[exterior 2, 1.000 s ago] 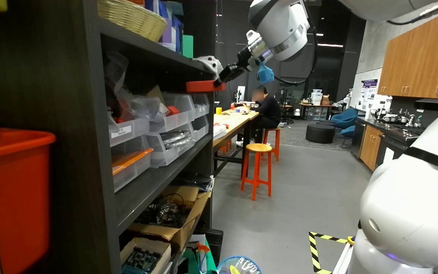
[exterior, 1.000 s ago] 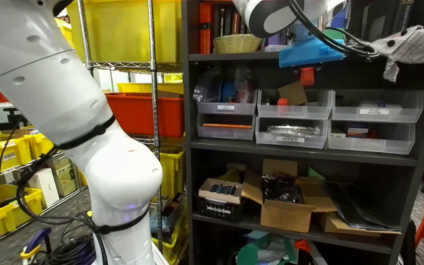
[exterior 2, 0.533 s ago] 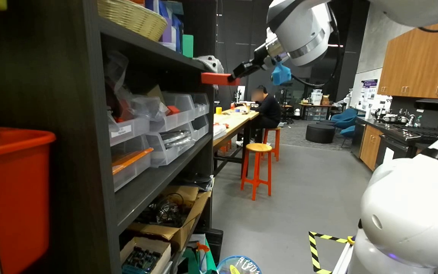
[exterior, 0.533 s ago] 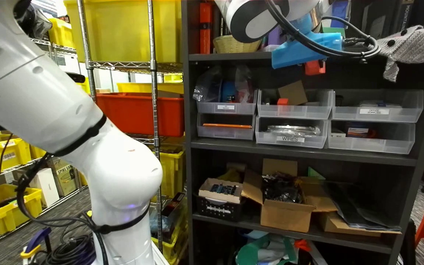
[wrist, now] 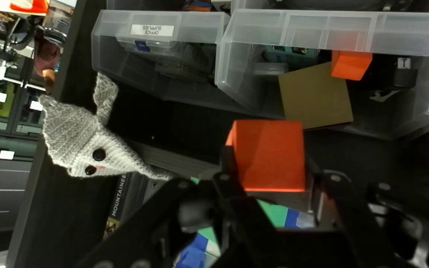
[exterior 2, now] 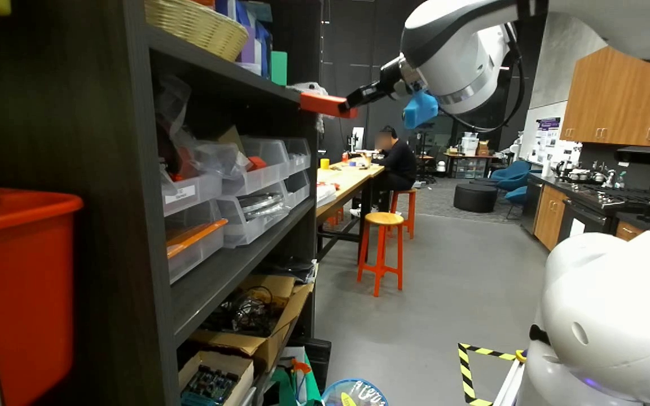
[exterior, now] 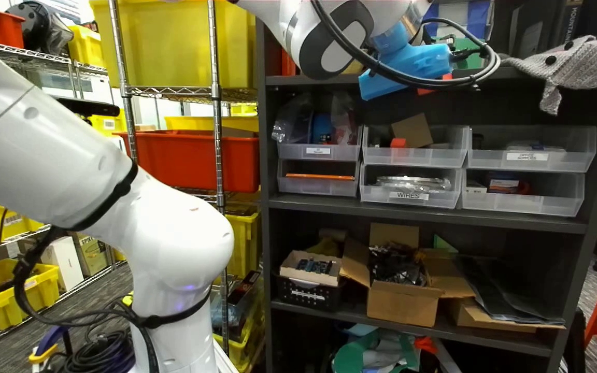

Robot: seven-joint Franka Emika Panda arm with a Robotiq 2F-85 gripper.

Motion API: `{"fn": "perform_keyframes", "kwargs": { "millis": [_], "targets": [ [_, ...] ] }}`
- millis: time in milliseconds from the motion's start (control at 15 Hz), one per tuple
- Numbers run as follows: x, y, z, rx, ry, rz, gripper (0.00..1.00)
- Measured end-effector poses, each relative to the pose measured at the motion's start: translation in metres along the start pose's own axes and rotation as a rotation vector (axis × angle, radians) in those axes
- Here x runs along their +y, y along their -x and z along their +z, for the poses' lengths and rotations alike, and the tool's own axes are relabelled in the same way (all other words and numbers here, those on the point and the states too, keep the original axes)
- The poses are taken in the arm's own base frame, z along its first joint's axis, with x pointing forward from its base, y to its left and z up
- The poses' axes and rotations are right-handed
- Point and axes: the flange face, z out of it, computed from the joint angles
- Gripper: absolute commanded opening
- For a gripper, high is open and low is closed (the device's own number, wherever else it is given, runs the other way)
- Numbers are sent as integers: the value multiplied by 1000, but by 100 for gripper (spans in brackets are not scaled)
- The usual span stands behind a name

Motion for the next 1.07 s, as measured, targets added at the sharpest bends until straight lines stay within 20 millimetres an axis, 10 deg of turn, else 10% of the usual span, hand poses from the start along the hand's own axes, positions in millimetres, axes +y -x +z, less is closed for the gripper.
{"fn": "perform_keyframes", "kwargs": {
  "millis": [1067],
  "targets": [
    [-72,-5,-19,278,116,-100,15]
  ]
}}
